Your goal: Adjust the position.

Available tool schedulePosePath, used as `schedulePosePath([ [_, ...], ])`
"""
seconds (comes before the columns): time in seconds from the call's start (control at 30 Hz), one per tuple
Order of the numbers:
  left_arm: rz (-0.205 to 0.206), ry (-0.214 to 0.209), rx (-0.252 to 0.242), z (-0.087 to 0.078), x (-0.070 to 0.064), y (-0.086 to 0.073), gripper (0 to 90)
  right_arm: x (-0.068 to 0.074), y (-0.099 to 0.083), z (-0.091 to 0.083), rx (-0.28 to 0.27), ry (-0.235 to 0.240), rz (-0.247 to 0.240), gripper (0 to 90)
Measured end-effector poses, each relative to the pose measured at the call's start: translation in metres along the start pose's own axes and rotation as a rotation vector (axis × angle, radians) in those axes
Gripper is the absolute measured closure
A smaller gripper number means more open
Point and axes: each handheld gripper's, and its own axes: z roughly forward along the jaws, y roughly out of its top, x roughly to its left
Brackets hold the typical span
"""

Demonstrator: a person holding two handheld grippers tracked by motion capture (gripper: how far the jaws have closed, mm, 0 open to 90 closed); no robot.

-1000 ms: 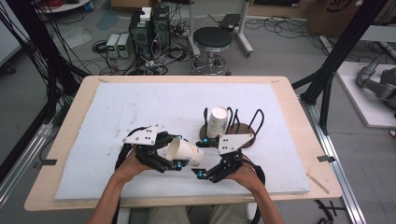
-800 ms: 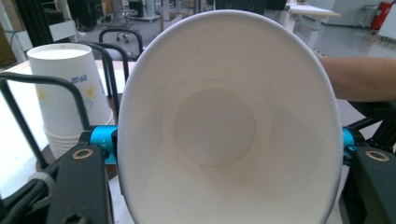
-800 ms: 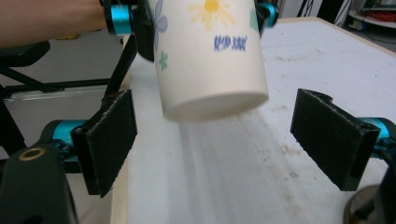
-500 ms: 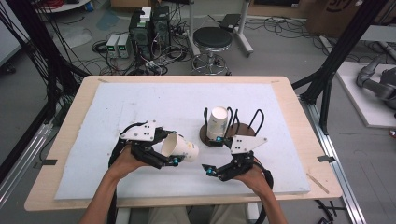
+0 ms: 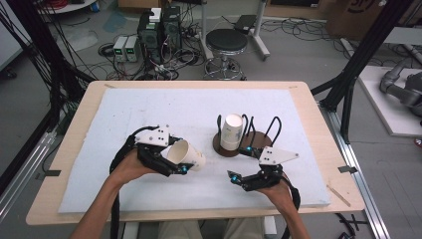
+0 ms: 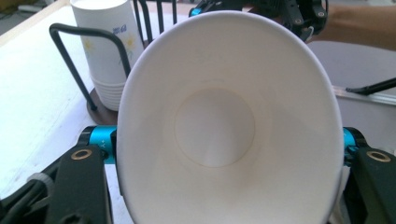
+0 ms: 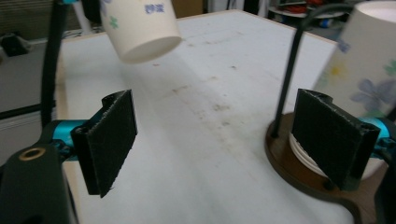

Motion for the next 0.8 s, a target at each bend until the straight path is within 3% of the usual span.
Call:
schedulePosePath([
  [0.47,-0.031,0.099,0.193,-0.006,0.008,0.011,32.2,-0.009,-0.028,-0.013,0.039,-0.263,0.073,14.9],
  [0.63,-0.040,0.108,0.281,-0.006,0.011,0.014,32.2,-0.009,-0.033,-0.015,0.036,-0.312,0.090,14.9],
  [0.8,-0.050,0.113,0.320,-0.005,0.013,0.017,32.0,-0.010,-0.039,-0.016,0.042,-0.359,0.104,14.9],
])
